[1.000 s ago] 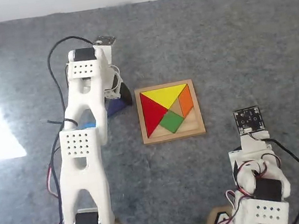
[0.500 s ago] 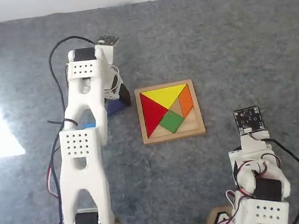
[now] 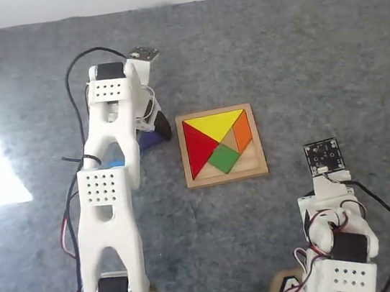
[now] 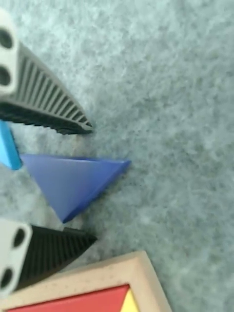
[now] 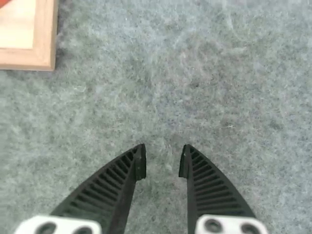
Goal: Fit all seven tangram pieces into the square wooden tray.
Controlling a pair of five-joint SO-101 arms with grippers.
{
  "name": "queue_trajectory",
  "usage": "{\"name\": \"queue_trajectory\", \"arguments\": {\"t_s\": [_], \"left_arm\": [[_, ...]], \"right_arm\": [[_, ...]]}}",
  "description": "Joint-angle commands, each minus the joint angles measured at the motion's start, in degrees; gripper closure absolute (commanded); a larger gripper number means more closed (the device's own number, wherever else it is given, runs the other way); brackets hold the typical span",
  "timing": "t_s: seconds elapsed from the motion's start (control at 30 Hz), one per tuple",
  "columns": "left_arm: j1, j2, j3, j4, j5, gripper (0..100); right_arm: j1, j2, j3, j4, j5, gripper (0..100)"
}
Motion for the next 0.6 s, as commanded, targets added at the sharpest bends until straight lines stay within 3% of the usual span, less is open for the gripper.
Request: {"name": "queue_trajectory", "arguments": {"t_s": [0.0, 0.57], "left_arm": [[-0.2, 0.1, 0.7, 1.8, -1.7, 70], [-0.4, 0.1, 0.8, 1.8, -6.0, 73]], "right_arm": [[-0.3, -0.5, 1.0, 0.0, 0.4, 86.3], [-0.3, -0.5, 1.0, 0.0, 0.4, 86.1]]}}
